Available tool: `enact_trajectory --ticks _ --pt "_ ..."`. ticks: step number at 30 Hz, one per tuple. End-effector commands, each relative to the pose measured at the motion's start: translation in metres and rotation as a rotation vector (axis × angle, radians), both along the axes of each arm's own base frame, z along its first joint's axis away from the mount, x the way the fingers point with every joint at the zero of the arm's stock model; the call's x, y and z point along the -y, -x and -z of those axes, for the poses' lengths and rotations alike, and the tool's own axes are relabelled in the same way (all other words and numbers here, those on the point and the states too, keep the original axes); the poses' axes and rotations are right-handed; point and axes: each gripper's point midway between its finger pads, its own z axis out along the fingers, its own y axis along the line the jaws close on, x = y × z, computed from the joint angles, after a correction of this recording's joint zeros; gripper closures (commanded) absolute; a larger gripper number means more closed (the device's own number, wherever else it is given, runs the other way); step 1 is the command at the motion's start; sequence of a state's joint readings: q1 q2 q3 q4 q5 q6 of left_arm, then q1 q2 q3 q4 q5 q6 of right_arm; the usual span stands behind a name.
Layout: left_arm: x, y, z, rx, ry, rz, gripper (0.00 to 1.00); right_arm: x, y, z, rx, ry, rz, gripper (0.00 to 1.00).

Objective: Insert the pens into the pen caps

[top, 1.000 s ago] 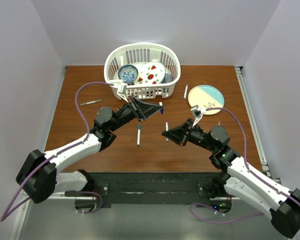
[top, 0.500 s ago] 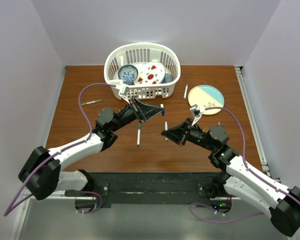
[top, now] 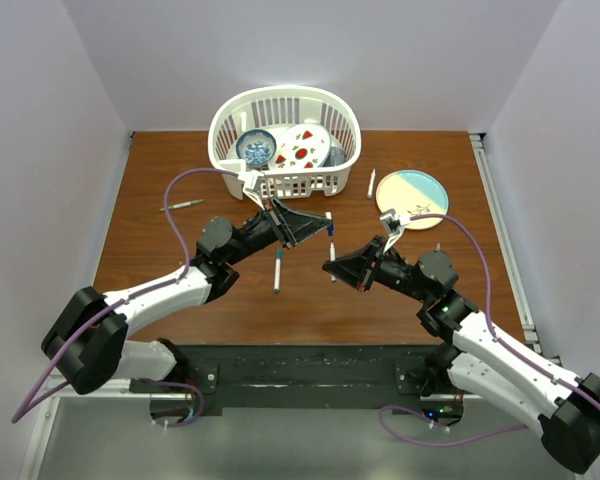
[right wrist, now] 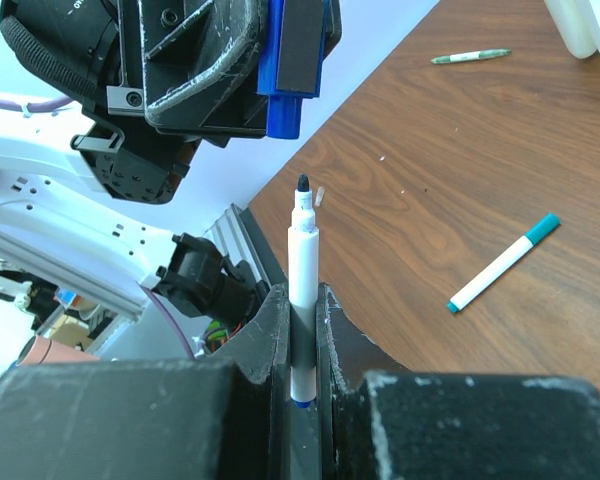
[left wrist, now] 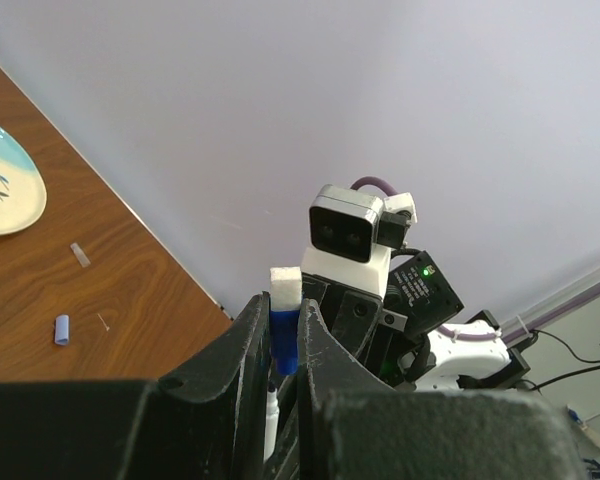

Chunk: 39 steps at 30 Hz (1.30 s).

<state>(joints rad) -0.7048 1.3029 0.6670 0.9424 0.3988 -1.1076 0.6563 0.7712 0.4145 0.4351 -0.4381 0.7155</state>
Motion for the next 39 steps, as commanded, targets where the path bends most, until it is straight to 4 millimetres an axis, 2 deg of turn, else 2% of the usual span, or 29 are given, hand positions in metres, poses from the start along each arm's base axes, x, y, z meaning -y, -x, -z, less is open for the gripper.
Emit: enact_trajectory --ticks 1,19,23,34,39 --pt "0.001 0.006 -0.010 0.049 0.032 0.011 1.00 0.001 0.003 -0.011 0.041 -0.035 -0.004 1.00" --pt "0.005 0.011 0.000 0.045 0.010 0.018 1.00 0.004 0.003 -0.012 0.048 -0.035 0.013 1.00" --pt "0.004 0.011 0.008 0.029 -0.005 0.011 1.00 0.005 0.003 -0.012 0.050 -0.036 0.019 1.00" --pt "0.010 0.031 0.014 0.036 -0.005 0.075 1.00 0.008 -0.007 -0.016 0.043 -0.030 0.075 1.00" --pt "0.017 0.043 0.024 0.049 -0.036 0.101 1.00 0.012 -0.017 -0.021 0.036 -0.038 0.131 1.00"
